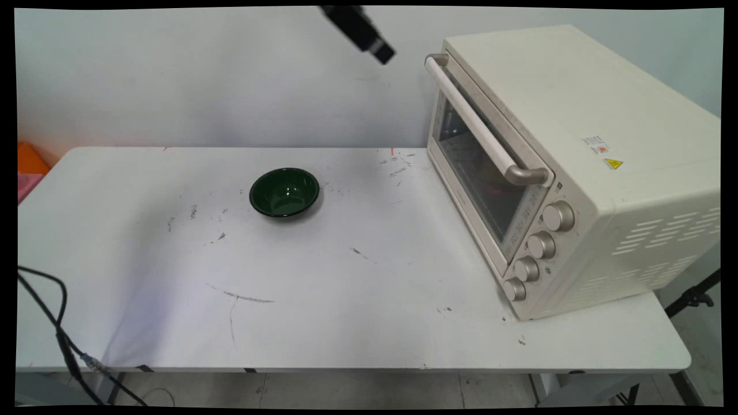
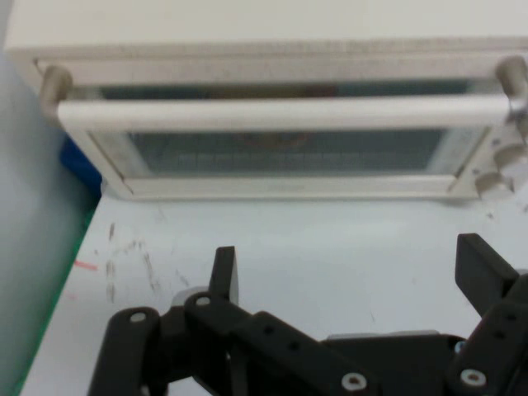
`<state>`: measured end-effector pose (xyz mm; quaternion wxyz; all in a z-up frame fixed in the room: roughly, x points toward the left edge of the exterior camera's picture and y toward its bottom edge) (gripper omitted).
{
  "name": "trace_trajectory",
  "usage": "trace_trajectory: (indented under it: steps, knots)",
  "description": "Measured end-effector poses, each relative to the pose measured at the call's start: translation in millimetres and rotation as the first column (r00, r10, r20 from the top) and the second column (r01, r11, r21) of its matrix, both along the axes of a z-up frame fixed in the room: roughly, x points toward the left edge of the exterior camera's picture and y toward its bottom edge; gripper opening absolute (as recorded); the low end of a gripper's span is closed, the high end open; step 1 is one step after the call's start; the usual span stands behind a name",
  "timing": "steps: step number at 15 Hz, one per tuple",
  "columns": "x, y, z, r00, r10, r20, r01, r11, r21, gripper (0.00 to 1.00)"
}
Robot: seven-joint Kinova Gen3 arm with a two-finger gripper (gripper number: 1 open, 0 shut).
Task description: Open the oven
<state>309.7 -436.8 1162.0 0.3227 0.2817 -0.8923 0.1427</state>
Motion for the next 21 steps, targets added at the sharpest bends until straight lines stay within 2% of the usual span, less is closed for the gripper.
trace_trajectory:
  steps: [3,9,15,16,21]
  knots:
    - [-29.5,-21.0,-4.0,1.000,0.001,0.019,-0.001,1.000,0.001,1.00]
    - [-85.4,-65.9,-24.2,0.997,-0.003,0.078,-0.001,0.999,0.040,1.00]
    - [-129.0,-97.9,-47.6,0.996,-0.013,0.094,0.005,0.996,0.090,1.00]
    - [-134.1,-101.6,-51.3,0.995,-0.016,0.096,0.006,0.995,0.096,0.00]
    - [-152.2,-115.0,-65.2,0.994,-0.028,0.109,0.015,0.993,0.113,0.00]
